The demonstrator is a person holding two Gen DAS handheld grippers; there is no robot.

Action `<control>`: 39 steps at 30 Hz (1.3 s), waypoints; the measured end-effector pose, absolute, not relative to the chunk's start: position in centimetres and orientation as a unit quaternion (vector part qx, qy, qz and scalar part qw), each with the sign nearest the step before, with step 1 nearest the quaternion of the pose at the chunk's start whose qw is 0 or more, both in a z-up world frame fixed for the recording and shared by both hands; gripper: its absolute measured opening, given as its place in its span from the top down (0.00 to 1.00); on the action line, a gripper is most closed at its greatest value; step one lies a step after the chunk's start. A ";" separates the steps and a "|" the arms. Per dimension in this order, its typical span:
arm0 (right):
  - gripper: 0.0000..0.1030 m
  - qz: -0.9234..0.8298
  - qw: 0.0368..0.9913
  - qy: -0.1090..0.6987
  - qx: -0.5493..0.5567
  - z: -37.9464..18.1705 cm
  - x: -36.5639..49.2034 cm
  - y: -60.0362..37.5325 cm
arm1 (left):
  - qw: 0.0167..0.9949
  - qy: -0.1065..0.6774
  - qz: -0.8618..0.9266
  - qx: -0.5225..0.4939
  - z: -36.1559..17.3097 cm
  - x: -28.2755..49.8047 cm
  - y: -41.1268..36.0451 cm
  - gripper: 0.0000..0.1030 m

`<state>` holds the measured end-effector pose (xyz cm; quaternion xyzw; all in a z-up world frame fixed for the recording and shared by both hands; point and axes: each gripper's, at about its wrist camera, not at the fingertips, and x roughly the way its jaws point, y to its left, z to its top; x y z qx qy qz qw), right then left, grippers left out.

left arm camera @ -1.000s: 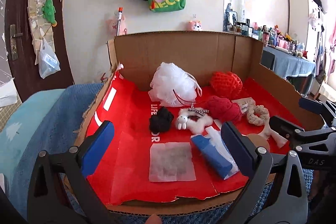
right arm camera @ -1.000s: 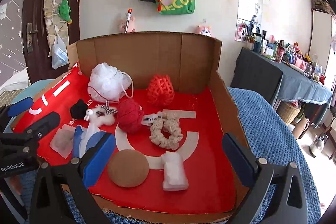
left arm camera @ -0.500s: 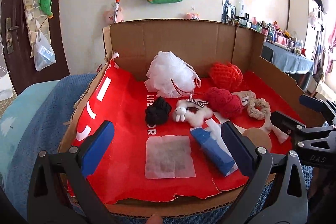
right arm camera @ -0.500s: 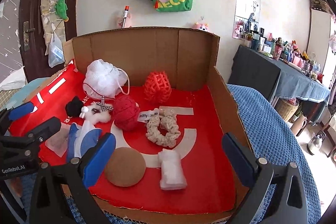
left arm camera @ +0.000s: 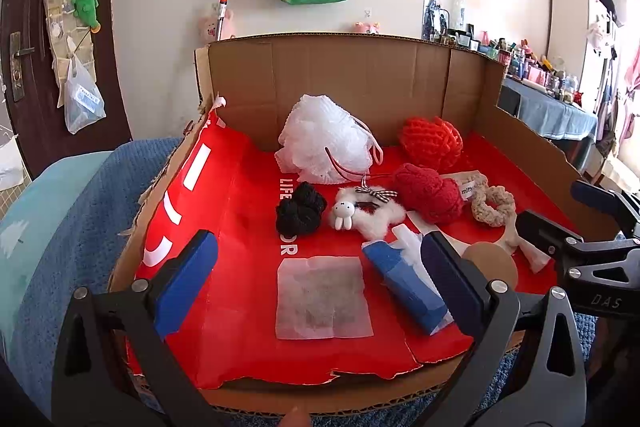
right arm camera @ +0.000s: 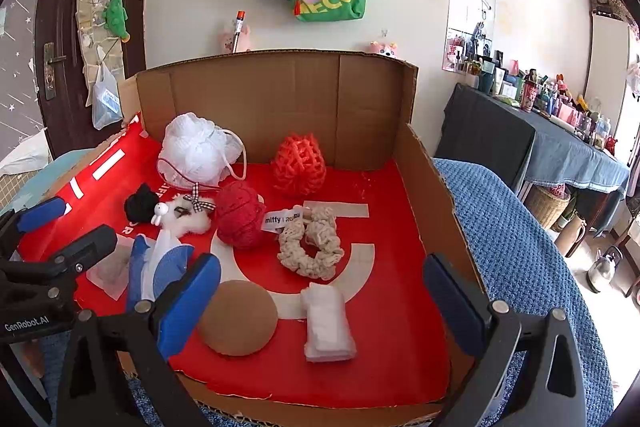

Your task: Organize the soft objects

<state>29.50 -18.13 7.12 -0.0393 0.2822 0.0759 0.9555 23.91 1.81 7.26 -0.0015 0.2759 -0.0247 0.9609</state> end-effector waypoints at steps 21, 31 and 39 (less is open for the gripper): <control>0.00 0.074 0.956 0.283 -0.036 7.0 29.6 -18.4 | 0.960 0.278 -0.026 -0.001 7.2 24.0 1.8 0.00; 0.00 0.073 0.955 0.284 -0.037 7.0 29.6 -18.4 | 0.960 0.278 -0.026 -0.001 7.3 24.1 1.8 0.00; 0.00 0.073 0.955 0.284 -0.038 7.0 29.6 -18.4 | 0.960 0.278 -0.026 -0.001 7.3 24.1 1.8 0.00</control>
